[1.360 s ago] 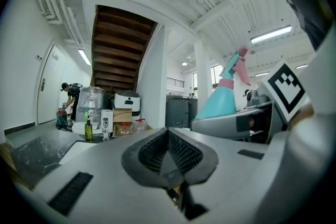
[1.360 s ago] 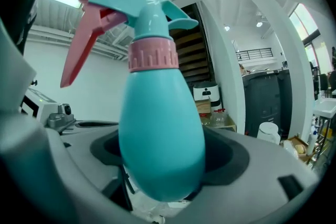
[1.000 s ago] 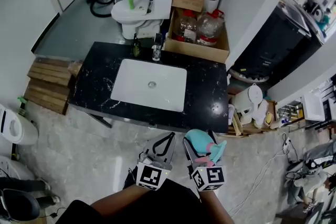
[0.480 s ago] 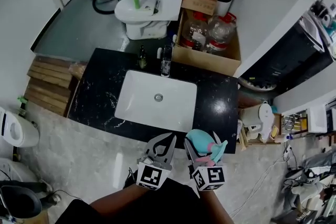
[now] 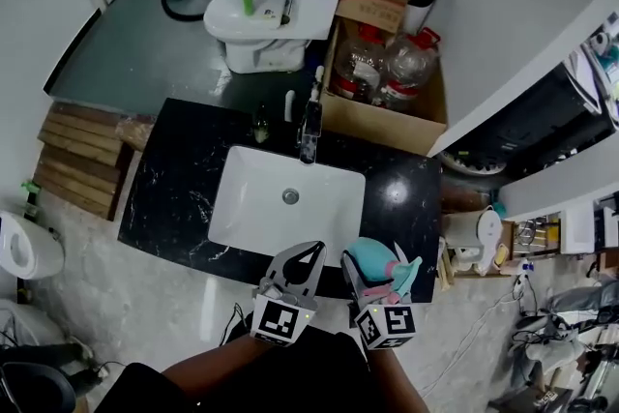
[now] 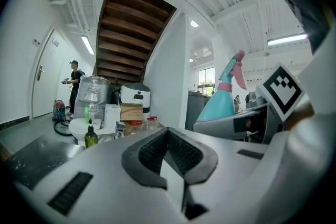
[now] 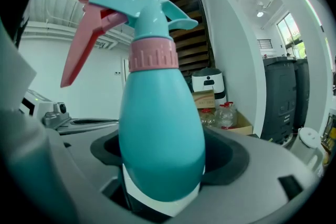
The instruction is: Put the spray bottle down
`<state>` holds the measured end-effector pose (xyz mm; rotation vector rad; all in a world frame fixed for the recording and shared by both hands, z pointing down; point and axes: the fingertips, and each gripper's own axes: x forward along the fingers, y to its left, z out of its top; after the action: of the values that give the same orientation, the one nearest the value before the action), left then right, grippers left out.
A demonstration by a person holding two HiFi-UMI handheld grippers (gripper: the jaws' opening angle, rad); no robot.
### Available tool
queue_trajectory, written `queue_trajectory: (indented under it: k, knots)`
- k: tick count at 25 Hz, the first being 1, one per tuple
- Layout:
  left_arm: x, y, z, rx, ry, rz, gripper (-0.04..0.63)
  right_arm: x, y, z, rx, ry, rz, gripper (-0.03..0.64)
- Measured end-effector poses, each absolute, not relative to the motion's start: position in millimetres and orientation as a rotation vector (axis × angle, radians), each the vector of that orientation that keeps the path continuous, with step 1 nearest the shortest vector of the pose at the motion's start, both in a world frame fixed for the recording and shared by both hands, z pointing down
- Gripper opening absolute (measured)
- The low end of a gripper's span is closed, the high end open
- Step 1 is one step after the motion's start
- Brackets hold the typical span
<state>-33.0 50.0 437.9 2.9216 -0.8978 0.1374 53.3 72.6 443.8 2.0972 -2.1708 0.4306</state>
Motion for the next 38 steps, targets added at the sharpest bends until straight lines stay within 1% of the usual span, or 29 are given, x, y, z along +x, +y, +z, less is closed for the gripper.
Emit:
queue_trajectory:
  k: [5, 9, 16, 27, 32, 38]
  knots:
    - [-33.1, 29.4, 437.5, 2.926, -0.886, 0.102, 0.011, 52.5, 48.0, 434.7, 2.132, -2.186, 0.468, 0.42]
    - [-26.7, 18.6, 435.1, 2.966, -0.89, 0.134, 0.011, 60.6, 25.6, 439.4, 2.128, -2.173, 0.508, 0.42]
    - [-16.5, 7.5, 467.7, 2.878, -0.92, 0.222, 0.011, 67.9, -8.3, 435.5, 2.058, -2.193, 0.436, 0.42]
    - [14.9, -36.1, 464.7, 2.796, -1.101, 0.254, 0.011, 116.0, -72.5, 452.2, 1.898, -2.274, 0.418, 0.42]
    - [33.0, -49.8, 458.4, 2.825, -1.163, 0.174, 0.011, 135.9, -96.4, 469.7, 1.862, -2.28, 0.441, 0.42]
    - [46.8, -67.9, 471.7, 2.778, -1.177, 0.249, 0.011, 145.9, -124.5, 484.2, 1.808, -2.295, 0.377, 0.42]
